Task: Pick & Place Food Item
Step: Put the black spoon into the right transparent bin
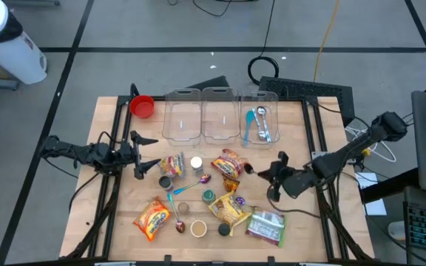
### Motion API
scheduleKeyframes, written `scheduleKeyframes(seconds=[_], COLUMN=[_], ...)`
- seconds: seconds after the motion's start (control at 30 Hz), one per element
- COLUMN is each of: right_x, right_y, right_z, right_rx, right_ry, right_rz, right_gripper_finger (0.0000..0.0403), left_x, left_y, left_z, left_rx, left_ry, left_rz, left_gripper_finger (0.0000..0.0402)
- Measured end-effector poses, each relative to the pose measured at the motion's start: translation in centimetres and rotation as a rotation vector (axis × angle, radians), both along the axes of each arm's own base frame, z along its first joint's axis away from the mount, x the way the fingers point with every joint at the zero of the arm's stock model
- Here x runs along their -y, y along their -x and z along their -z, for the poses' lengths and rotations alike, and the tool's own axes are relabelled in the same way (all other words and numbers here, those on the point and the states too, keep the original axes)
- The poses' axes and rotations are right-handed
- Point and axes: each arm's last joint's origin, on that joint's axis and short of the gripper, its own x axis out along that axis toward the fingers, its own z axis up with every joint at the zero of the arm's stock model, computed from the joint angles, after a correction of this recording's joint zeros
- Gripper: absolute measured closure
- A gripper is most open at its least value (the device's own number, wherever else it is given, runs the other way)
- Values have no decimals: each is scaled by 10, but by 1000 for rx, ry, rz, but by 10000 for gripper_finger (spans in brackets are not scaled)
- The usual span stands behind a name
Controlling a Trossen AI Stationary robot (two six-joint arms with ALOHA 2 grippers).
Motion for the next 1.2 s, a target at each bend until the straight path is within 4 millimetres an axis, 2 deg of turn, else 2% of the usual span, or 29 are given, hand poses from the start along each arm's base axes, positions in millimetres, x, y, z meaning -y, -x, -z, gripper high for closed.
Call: scheduleKeyframes(seconds=[0.1, 0.33, 0.8, 1.0, 1.2], right_x=[6, 23, 92, 127, 158], right_y=[-2, -17, -33, -29, -28], right_z=[-8, -22, -37, -35, -23], right_rx=[75, 188, 255, 203, 133], right_ry=[5, 74, 250, 285, 269], right_rz=[68, 94, 333, 482, 583], right_gripper_finger=[400, 401, 400, 399, 399], left_x=[0, 0, 0, 0, 0], left_y=[0, 0, 0, 0, 0], left_z=[0, 0, 0, 0, 0], left_rx=[0, 0, 0, 0, 0], left_ry=[0, 0, 0, 0, 0], left_rz=[0, 0, 0, 0, 0], left_gripper_finger=[27, 27, 27, 27, 27])
